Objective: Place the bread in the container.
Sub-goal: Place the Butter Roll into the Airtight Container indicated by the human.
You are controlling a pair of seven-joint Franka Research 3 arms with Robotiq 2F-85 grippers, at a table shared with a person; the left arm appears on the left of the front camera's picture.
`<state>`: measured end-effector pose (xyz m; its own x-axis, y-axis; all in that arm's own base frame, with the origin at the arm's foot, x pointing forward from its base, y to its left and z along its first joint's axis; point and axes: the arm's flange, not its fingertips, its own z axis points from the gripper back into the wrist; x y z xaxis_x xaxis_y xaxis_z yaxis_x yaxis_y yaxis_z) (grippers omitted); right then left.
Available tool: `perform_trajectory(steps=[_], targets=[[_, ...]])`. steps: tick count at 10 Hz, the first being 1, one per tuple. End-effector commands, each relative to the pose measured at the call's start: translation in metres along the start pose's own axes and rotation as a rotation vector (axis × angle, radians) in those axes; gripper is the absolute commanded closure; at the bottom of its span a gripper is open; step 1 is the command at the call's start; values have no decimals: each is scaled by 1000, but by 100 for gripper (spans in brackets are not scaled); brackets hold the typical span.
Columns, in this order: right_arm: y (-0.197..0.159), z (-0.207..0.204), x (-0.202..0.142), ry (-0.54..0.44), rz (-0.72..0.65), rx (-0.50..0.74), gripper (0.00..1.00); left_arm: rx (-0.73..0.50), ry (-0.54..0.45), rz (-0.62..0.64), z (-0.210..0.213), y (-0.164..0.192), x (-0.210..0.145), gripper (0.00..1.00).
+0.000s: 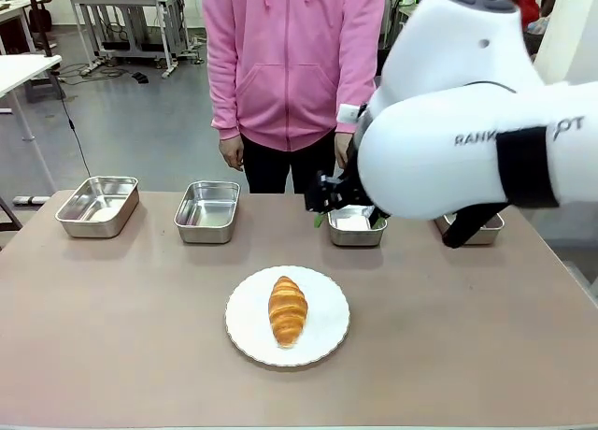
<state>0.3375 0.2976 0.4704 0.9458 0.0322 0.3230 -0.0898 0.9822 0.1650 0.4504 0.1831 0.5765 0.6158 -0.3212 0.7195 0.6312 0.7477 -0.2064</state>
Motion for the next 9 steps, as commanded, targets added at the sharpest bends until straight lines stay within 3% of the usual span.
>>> perform_trajectory(steps=[1,5,9], targets=[[43,-14,-10,5,-52,-63,0,3,-2,-6,2,0,1,0],[84,-67,-37,51,-28,-66,0,3,-2,-6,2,0,1,0],[97,-117,-44,82,-2,-80,0,3,-2,-6,2,0,1,0]])
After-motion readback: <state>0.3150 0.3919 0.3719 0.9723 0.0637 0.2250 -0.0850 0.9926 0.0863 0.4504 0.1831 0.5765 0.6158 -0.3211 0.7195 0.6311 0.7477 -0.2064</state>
